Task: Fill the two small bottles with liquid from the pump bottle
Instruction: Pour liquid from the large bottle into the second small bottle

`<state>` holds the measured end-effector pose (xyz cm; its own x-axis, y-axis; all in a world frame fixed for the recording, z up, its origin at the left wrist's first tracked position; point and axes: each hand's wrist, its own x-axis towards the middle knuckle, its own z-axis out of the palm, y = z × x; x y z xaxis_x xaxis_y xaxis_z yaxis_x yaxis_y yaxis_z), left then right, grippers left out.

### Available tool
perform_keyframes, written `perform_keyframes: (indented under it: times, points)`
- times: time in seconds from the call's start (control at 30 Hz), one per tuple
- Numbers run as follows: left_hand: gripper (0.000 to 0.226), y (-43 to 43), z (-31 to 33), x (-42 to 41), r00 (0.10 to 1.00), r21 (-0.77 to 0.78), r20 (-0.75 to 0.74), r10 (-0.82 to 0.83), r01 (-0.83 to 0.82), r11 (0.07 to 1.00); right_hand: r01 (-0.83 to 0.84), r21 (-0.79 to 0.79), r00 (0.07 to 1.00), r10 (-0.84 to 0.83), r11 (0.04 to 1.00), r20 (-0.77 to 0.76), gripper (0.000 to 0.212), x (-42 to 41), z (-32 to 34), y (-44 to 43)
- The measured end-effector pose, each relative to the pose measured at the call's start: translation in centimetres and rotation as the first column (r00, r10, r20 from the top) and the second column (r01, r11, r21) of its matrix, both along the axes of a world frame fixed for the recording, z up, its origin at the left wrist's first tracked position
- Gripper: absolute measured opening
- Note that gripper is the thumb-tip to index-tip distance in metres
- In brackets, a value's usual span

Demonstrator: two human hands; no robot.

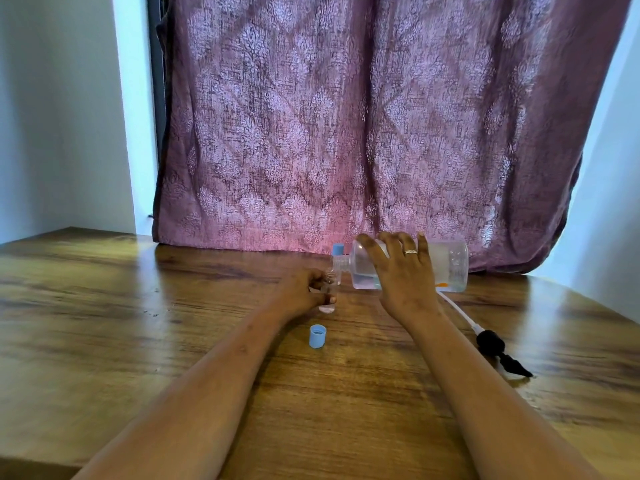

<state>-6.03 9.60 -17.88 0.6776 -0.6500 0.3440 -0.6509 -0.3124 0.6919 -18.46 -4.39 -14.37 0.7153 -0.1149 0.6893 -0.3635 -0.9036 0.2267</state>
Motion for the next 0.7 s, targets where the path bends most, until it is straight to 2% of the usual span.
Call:
perform_keyframes:
  times: [0.3, 0.7]
  points:
    - [0.033, -0.23, -0.42, 0.31, 0.999, -0.047, -0.037, 0.013, -0.015, 0.999, -0.005, -0.008, 1.000, 0.005, 1.000, 0.019, 0.088, 0.25, -0.21, -0.21]
    - [0.043, -0.22, -0.51, 0.61, 0.999, 0.002, -0.032, 0.025, -0.025, 1.000, -0.015, -0.008, 1.000, 0.015, 1.000, 0.020, 0.089, 0.25, -0.23, -0.24]
